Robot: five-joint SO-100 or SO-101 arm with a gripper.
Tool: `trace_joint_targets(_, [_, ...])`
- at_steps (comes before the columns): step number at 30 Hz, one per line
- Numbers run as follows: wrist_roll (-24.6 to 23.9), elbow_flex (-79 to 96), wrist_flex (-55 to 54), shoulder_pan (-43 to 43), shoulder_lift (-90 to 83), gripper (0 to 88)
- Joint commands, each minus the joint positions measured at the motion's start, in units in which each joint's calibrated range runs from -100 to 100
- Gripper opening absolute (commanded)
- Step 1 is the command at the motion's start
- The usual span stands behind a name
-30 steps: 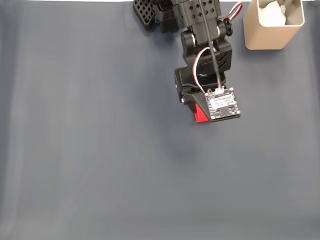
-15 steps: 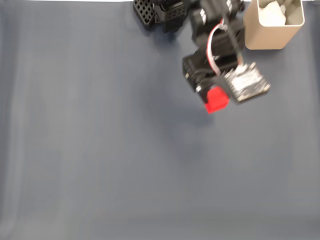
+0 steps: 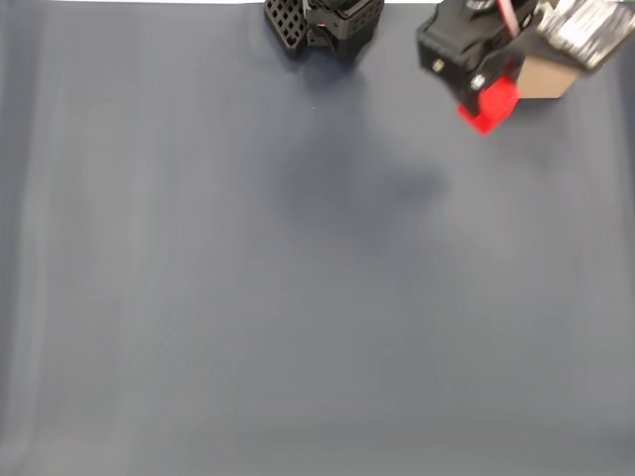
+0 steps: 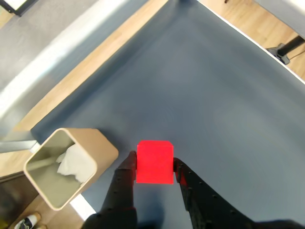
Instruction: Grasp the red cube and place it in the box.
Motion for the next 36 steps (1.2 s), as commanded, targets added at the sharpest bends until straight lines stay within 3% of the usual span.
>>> trace_joint_targets(1, [-1.12,-6.27,4.53,-6.21,-1.86,0.6])
trace_joint_targets(19, [1.86,-12.56,8.15,-19.63,-0.65,0.6])
trace_joint_targets(36, [4.3,-13.1,4.21,-24.96,4.63,0.8])
